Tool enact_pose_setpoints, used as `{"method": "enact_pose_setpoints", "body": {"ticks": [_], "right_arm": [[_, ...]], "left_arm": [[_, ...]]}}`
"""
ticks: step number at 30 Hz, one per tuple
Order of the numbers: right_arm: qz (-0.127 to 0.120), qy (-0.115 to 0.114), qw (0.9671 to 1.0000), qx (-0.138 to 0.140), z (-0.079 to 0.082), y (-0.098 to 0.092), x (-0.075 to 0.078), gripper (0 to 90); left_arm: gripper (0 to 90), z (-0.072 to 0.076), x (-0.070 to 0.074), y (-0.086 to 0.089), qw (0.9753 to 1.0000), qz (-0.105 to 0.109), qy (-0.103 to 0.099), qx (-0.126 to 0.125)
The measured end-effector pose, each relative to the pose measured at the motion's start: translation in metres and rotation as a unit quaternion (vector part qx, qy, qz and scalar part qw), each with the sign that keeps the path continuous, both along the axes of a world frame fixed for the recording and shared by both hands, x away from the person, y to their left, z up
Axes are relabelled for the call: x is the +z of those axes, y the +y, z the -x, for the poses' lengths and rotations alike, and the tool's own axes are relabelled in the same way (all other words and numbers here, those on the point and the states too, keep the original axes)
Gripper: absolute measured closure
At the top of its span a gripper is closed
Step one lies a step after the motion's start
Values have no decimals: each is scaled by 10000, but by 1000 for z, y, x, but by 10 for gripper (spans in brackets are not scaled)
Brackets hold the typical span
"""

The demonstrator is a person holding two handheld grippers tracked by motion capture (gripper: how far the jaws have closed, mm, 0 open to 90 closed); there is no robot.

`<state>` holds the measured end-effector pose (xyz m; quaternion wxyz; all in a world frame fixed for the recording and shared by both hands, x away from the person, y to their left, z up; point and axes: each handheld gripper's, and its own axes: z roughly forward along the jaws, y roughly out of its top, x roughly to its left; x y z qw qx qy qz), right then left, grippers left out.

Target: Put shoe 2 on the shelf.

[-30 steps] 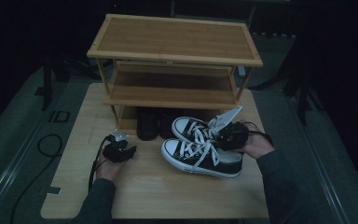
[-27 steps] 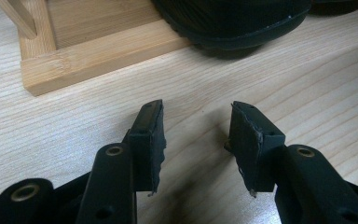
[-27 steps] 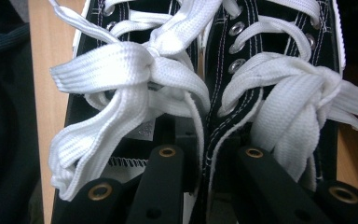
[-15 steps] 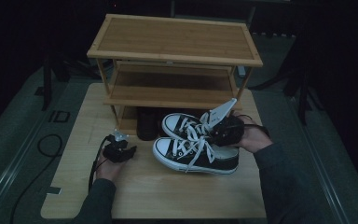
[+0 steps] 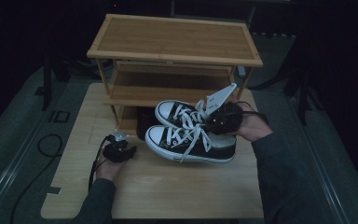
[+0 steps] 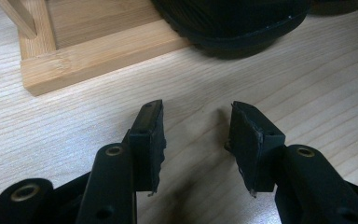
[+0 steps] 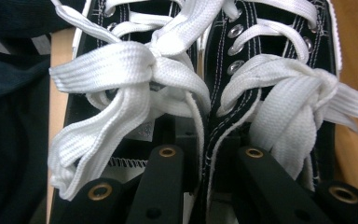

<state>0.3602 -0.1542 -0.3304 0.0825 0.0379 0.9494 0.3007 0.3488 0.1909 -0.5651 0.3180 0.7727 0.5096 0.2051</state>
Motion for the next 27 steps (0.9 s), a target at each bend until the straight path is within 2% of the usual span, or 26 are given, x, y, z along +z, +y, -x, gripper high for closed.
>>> {"method": "enact_pose_setpoints", "body": {"ticks": [3,7,11,12,13,17,18,21,23,24,27], "right_arm": [[31,-20,10000,-8,-5,4,7,852],[-66,-52,9999,-67,-14,7,12,851],[10,-105,9998,-158,-20,12,16,851],[18,-114,9996,-249,-29,14,18,851],[18,-114,9996,-249,-29,14,18,851],[-70,-143,9984,-545,-43,16,19,851],[-70,-143,9984,-545,-43,16,19,851],[-168,-155,9960,-861,-53,16,18,851],[-195,-155,9954,-928,-55,16,17,851],[-218,-166,9936,-1094,-60,17,16,850],[-245,-189,9911,-1296,-64,20,15,850]], "left_arm": [[554,0,0,0,10000,-1,0,-3],[555,0,0,0,10000,-8,-3,-13],[555,0,0,0,10000,-8,0,-13],[555,0,0,0,10000,-8,0,-8],[555,0,0,0,10000,-8,0,-8],[555,0,0,0,10000,-6,0,-10],[554,0,0,0,10000,-6,0,-10],[555,0,0,0,10000,6,-6,-4],[554,0,0,0,10000,12,-6,0],[554,0,0,0,10000,16,-11,7],[554,0,0,0,10000,15,-8,4]]}}
